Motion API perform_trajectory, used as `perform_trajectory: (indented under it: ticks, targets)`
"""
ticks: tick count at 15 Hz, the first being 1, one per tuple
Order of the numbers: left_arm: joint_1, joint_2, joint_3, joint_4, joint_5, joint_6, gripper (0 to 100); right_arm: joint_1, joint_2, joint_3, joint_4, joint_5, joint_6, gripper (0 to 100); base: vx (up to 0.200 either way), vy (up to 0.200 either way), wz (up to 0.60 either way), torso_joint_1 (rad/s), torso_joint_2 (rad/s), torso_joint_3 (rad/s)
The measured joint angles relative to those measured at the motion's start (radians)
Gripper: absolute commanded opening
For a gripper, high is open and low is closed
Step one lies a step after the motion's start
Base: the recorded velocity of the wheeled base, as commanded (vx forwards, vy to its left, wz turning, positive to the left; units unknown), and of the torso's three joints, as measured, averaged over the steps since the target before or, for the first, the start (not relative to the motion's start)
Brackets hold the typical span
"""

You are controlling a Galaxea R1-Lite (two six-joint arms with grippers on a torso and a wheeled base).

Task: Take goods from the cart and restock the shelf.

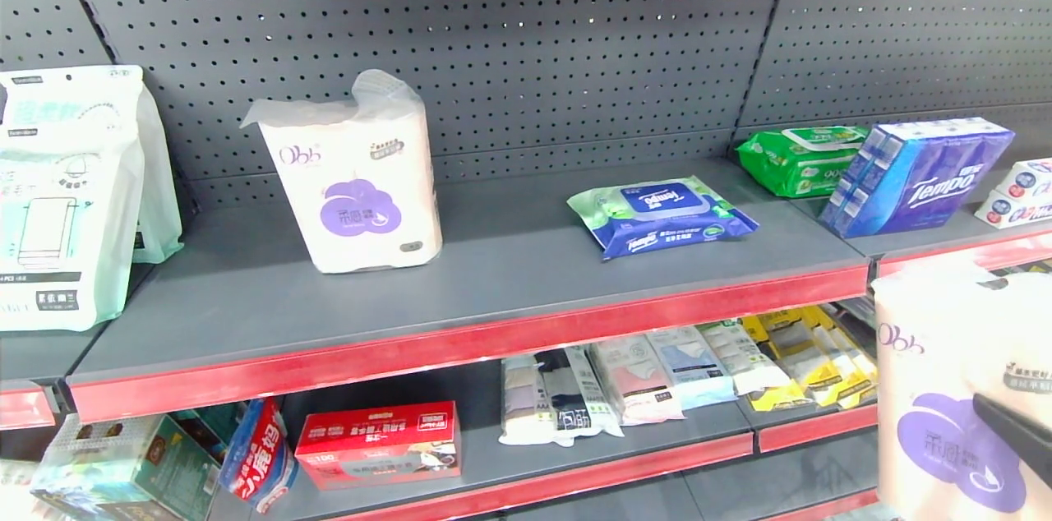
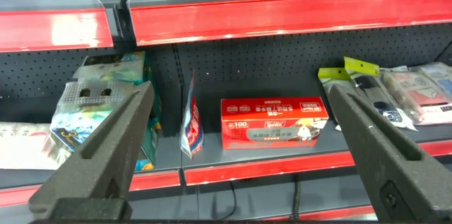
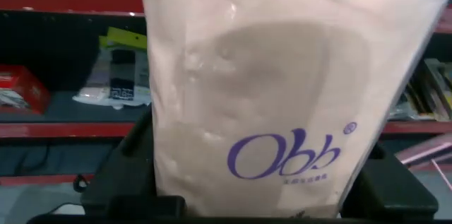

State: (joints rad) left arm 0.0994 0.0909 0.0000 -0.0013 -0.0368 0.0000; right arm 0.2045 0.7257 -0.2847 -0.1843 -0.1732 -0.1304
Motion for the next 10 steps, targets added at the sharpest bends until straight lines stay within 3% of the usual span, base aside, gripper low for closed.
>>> perform_trajectory:
  ticks: [3,10]
  targets:
    - [0.0,0.0,0.0,0.0,0.0,0.0,100,0.057,-0.044,0.007,0.002,0.003,0.004,0,0.0,0.0,0.0,0.0,0.0,0.0]
    - [0.0,0.0,0.0,0.0,0.0,0.0,100,0.062,-0.065,-0.014,-0.007,0.063,-0.084,0,0.0,0.0,0.0,0.0,0.0,0.0]
